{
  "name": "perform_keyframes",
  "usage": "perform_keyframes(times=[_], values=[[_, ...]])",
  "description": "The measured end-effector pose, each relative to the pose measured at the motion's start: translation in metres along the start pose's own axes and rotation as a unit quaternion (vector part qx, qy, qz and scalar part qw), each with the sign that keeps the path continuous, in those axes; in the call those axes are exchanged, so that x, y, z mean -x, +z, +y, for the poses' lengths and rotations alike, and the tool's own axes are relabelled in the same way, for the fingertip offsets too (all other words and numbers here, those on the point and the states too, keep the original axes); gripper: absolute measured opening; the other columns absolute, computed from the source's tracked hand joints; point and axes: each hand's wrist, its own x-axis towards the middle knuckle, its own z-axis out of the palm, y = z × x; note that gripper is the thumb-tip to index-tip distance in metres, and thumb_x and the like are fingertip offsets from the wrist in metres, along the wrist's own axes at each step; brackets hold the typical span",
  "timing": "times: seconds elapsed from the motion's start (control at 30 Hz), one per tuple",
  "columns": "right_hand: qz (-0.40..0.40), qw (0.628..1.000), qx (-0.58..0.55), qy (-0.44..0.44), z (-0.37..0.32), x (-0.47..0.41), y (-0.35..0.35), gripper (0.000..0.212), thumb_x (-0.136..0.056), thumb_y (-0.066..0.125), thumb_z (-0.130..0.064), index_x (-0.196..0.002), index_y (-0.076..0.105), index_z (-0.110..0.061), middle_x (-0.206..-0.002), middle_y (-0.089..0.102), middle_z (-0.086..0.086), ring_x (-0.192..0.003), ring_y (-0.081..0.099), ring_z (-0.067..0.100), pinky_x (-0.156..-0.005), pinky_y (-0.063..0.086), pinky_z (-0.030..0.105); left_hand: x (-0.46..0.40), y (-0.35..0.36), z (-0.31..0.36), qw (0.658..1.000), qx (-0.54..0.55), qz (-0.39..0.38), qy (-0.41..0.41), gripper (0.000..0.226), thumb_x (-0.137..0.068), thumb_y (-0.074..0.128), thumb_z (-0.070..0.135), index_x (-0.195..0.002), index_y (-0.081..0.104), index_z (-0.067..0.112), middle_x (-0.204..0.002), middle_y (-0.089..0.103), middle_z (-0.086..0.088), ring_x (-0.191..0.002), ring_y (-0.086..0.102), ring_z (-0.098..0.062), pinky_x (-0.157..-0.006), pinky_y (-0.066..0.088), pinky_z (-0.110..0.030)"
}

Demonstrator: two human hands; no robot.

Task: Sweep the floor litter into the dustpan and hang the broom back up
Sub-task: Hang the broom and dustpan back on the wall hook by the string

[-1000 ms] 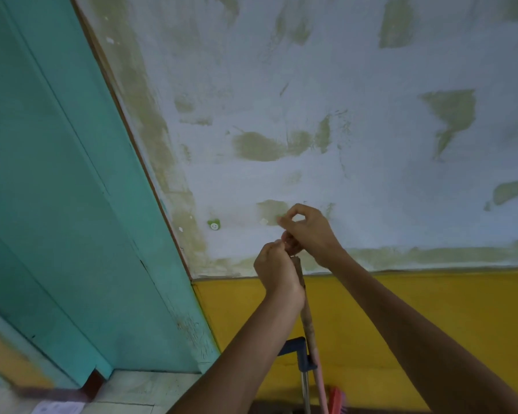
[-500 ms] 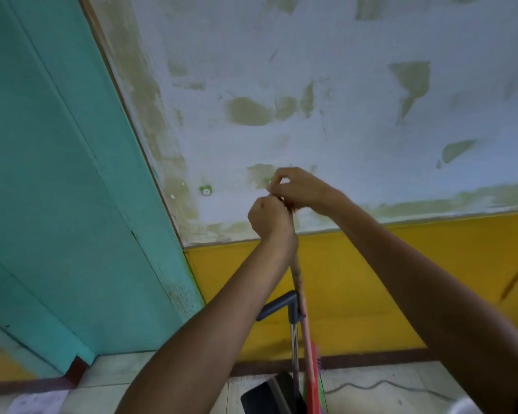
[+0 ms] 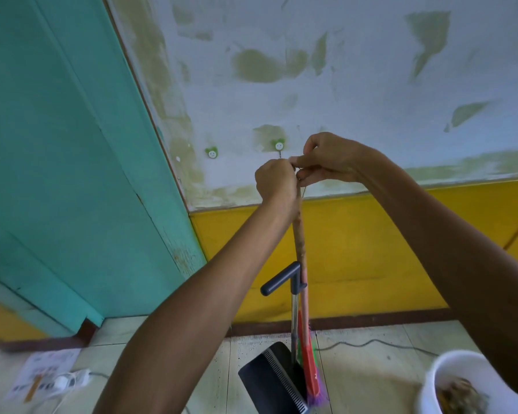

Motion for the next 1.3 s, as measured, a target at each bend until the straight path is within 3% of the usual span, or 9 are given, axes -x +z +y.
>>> perform_keyframes(times=[0.17, 0.37, 0.57, 0.77, 0.9, 1.03, 1.13, 1.23, 1.3], values=[[-0.012, 0.995, 0.089, 0.036, -0.009, 0.003, 0.004, 0.015, -0.092, 0.060, -0.005, -0.080, 0.051, -0.004, -0.070, 0.073, 0.020, -0.069, 0.075, 0.023, -0.055, 0.058, 0.023, 0.005, -0.002, -0.016, 0.997, -0.019, 0.020, 0.073, 0.018, -0.086, 0.044, 0.002, -0.075, 0.056, 0.009, -0.073, 0.049, -0.013, -0.066, 0.040, -0.021, -0.060, 0.029, -0.034], [0.007, 1.000, 0.001, 0.019, -0.001, 0.005, 0.013, 0.018, -0.086, 0.061, 0.007, -0.088, 0.049, -0.007, -0.085, 0.065, 0.023, -0.063, 0.070, 0.019, -0.062, 0.060, 0.030, -0.003, -0.007, -0.011, 0.997, -0.018, 0.033, 0.070, 0.017, -0.083, 0.046, -0.003, -0.071, 0.051, 0.008, -0.060, 0.040, -0.007, -0.055, 0.032, -0.022, -0.052, 0.025, -0.031], [0.068, 0.987, 0.146, 0.017, -0.005, 0.004, 0.029, 0.023, -0.082, 0.066, 0.003, -0.075, 0.047, -0.009, -0.076, 0.069, 0.031, -0.056, 0.072, 0.024, -0.054, 0.062, 0.033, -0.006, -0.008, -0.021, 0.990, -0.041, 0.071, 0.115, 0.033, -0.081, 0.043, -0.004, -0.056, 0.029, 0.012, -0.054, 0.029, -0.003, -0.051, 0.021, -0.017, -0.046, 0.016, -0.028], [-0.008, 0.997, -0.053, 0.049, 0.005, 0.004, 0.015, 0.031, -0.086, 0.061, 0.008, -0.108, 0.044, -0.006, -0.093, 0.062, 0.028, -0.077, 0.065, 0.030, -0.057, 0.059, 0.031, -0.005, -0.011, -0.024, 0.984, -0.034, 0.050, 0.165, 0.024, -0.084, 0.045, -0.002, -0.062, 0.040, 0.006, -0.060, 0.034, -0.009, -0.058, 0.029, -0.020, -0.056, 0.023, -0.034], [-0.034, 0.994, 0.076, 0.077, 0.004, -0.003, 0.012, 0.036, -0.084, 0.066, 0.003, -0.108, 0.044, -0.013, -0.072, 0.072, 0.020, -0.066, 0.072, 0.028, -0.057, 0.059, 0.029, -0.003, -0.008, -0.031, 0.983, -0.045, 0.049, 0.172, 0.024, -0.086, 0.044, -0.001, -0.064, 0.040, 0.007, -0.066, 0.035, -0.013, -0.063, 0.029, -0.019, -0.058, 0.022, -0.035], [-0.036, 0.980, 0.170, 0.096, 0.003, -0.003, 0.014, 0.032, -0.084, 0.065, -0.001, -0.105, 0.045, -0.015, -0.072, 0.072, 0.019, -0.072, 0.072, 0.032, -0.076, 0.061, 0.043, -0.006, -0.007, -0.043, 0.981, -0.049, 0.046, 0.180, 0.030, -0.087, 0.046, -0.001, -0.060, 0.038, 0.008, -0.059, 0.036, -0.008, -0.058, 0.031, -0.018, -0.054, 0.024, -0.031], [-0.007, 0.967, 0.247, 0.065, 0.003, -0.005, 0.021, 0.018, -0.085, 0.062, -0.003, -0.097, 0.049, -0.008, -0.079, 0.074, 0.019, -0.067, 0.073, 0.024, -0.070, 0.062, 0.038, -0.008, -0.004, -0.046, 0.978, -0.065, 0.033, 0.194, 0.025, -0.084, 0.046, -0.002, -0.061, 0.042, 0.006, -0.060, 0.038, -0.010, -0.058, 0.030, -0.018, -0.054, 0.023, -0.032], [0.014, 0.927, 0.370, -0.063, -0.005, -0.008, 0.014, 0.008, -0.082, 0.067, -0.011, -0.089, 0.063, -0.013, -0.089, 0.072, 0.006, -0.068, 0.066, 0.007, -0.064, 0.052, 0.026, -0.009, -0.004, -0.039, 0.984, -0.048, 0.038, 0.165, 0.021, -0.083, 0.045, -0.003, -0.064, 0.049, 0.004, -0.061, 0.042, -0.010, -0.058, 0.033, -0.018, -0.054, 0.025, -0.032], [0.028, 0.975, 0.178, -0.133, 0.005, -0.008, 0.008, 0.009, -0.081, 0.070, -0.012, -0.090, 0.071, -0.012, -0.083, 0.075, 0.008, -0.076, 0.070, 0.015, -0.070, 0.057, 0.029, -0.018, -0.008, -0.032, 0.991, -0.007, 0.052, 0.122, 0.023, -0.084, 0.045, -0.002, -0.064, 0.053, 0.006, -0.059, 0.045, -0.007, -0.058, 0.037, -0.021, -0.055, 0.029, -0.032]])
